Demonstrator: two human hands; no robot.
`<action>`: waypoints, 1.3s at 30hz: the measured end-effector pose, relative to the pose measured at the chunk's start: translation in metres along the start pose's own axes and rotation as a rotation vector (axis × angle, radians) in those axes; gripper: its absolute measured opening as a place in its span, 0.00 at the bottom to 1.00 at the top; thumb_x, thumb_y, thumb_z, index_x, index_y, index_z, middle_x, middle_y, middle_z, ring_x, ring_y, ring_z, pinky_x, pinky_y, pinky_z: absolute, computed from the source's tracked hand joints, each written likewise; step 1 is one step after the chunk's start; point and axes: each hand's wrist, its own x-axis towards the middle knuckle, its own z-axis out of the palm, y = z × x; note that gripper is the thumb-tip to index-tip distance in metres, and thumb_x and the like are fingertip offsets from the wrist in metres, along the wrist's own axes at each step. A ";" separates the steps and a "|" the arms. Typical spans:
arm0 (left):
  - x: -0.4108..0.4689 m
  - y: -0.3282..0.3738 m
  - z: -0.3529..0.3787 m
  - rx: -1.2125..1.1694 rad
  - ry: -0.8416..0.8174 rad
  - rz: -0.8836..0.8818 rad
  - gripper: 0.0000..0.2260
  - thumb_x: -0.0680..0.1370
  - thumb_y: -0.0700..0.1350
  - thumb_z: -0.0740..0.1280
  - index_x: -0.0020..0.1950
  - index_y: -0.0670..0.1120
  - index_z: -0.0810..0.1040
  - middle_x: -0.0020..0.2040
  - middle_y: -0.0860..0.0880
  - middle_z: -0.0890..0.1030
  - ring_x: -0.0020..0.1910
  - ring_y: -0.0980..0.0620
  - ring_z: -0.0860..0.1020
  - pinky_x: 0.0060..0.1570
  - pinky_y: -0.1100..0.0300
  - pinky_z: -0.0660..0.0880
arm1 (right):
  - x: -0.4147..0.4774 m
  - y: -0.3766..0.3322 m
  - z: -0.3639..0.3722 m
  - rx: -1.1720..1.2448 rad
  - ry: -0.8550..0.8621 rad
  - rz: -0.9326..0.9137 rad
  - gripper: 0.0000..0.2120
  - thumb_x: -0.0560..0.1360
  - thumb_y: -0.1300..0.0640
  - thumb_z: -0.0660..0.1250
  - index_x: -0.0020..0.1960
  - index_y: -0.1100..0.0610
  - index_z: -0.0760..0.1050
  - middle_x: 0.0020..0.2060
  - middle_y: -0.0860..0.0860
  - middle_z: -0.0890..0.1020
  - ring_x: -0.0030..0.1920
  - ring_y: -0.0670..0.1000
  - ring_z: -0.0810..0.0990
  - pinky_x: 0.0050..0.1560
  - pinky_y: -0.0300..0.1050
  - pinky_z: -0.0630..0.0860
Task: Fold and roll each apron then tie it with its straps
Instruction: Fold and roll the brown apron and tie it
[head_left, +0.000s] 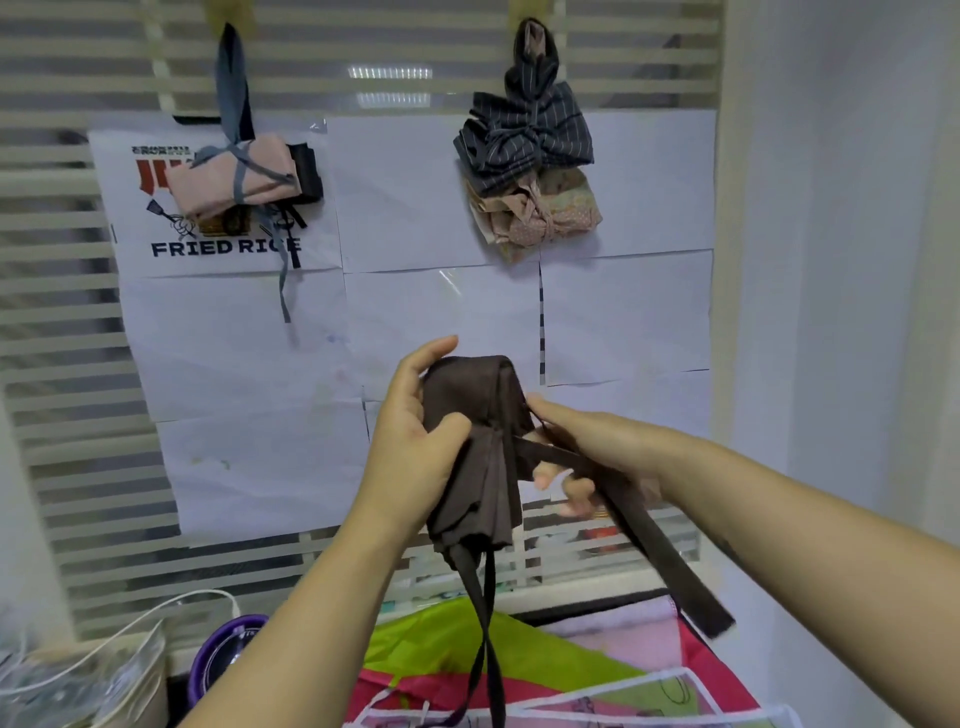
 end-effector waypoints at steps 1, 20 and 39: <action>0.002 0.000 0.000 0.010 0.008 -0.001 0.28 0.74 0.25 0.56 0.59 0.57 0.71 0.47 0.51 0.78 0.33 0.60 0.76 0.32 0.68 0.72 | -0.003 -0.001 -0.004 -0.137 0.097 -0.073 0.24 0.75 0.32 0.54 0.48 0.51 0.76 0.43 0.49 0.77 0.32 0.47 0.72 0.45 0.47 0.78; 0.017 0.018 0.002 0.053 -0.161 -0.185 0.26 0.74 0.27 0.54 0.57 0.54 0.76 0.50 0.51 0.81 0.38 0.56 0.80 0.36 0.65 0.76 | -0.004 -0.016 -0.002 -0.203 0.017 -0.581 0.27 0.67 0.67 0.63 0.64 0.49 0.70 0.55 0.56 0.80 0.56 0.57 0.80 0.59 0.58 0.76; 0.008 0.008 0.015 -0.035 -0.182 -0.206 0.22 0.78 0.30 0.57 0.61 0.55 0.72 0.48 0.53 0.82 0.43 0.58 0.80 0.43 0.65 0.76 | 0.015 0.002 0.004 -0.208 0.314 -0.515 0.10 0.72 0.57 0.65 0.46 0.65 0.77 0.44 0.63 0.82 0.39 0.50 0.76 0.42 0.47 0.72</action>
